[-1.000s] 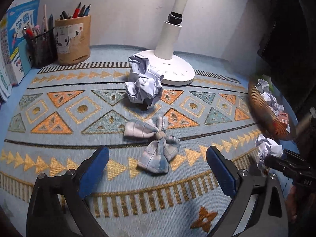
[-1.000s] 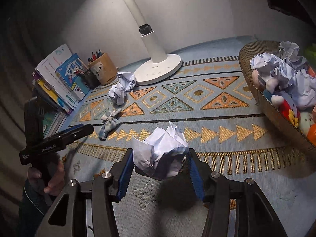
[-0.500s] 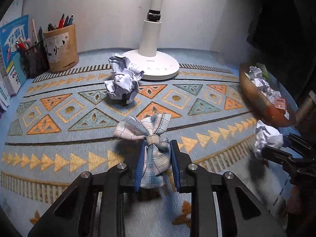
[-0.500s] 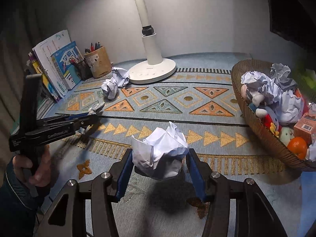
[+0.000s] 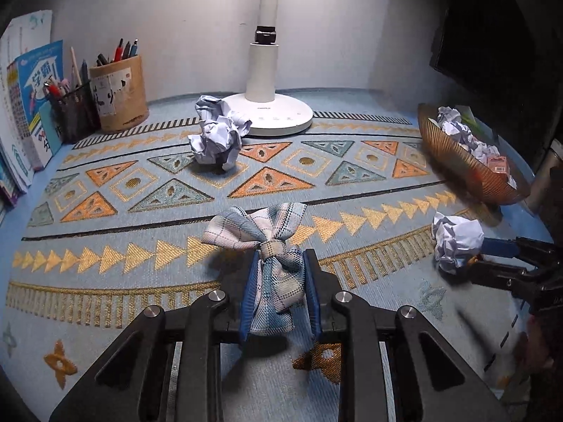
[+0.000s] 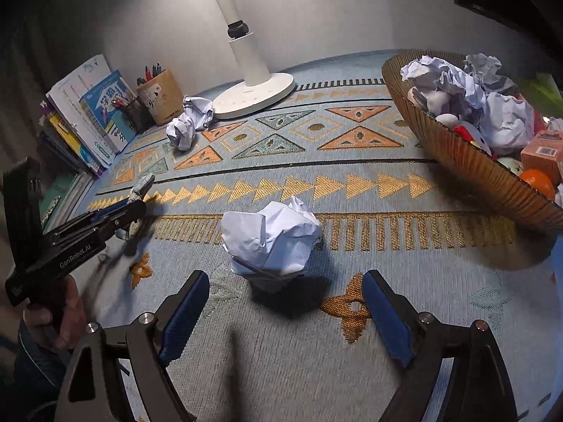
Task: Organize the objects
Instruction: 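Carry the plaid bow and paper ball into the glass bowl, release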
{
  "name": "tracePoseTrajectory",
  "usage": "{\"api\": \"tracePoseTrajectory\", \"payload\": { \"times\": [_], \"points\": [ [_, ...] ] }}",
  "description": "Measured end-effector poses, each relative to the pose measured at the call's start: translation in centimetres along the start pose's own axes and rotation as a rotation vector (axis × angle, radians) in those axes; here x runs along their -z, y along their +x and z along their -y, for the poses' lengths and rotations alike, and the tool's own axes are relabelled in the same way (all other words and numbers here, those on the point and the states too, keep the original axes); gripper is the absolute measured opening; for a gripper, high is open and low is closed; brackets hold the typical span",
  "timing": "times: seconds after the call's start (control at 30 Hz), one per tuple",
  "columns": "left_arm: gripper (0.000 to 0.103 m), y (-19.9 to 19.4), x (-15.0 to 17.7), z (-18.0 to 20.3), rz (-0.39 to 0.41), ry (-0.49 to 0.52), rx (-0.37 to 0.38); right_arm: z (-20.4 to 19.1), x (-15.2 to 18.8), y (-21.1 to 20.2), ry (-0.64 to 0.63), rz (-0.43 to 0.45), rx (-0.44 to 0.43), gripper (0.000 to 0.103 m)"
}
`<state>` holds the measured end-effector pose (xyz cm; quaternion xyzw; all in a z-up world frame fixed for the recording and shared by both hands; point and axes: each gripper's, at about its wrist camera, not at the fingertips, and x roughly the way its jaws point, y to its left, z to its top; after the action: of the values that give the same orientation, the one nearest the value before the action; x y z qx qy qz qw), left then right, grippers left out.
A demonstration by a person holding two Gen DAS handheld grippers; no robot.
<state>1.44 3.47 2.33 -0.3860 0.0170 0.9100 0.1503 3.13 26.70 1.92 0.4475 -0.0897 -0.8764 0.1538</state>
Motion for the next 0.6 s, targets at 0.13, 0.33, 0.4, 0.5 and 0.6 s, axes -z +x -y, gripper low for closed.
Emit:
{"api": "tracePoseTrajectory", "payload": {
  "times": [0.13, 0.33, 0.4, 0.5, 0.6],
  "points": [
    [0.022, 0.0, 0.0, 0.3, 0.0, 0.016, -0.009, 0.4, -1.2, 0.9, 0.072, -0.002, -0.055, 0.087],
    [0.022, -0.2, 0.0, 1.2, 0.006, 0.057, -0.022, 0.2, -1.3, 1.4, 0.09, 0.003, -0.06, 0.05],
    [0.022, -0.3, -0.3, 2.2, 0.004, 0.085, -0.019, 0.2, -1.3, 0.0, 0.08, 0.047, -0.067, 0.05],
    [0.022, -1.5, -2.4, 5.1, 0.043, 0.133, 0.047, 1.1, -2.4, -3.7, 0.074, 0.139, -0.039, 0.05],
    [0.022, -2.9, -5.8, 9.1, 0.11, 0.204, 0.145, 3.2, -4.2, -9.1, 0.088, 0.275, 0.016, 0.05]
  ]
}}
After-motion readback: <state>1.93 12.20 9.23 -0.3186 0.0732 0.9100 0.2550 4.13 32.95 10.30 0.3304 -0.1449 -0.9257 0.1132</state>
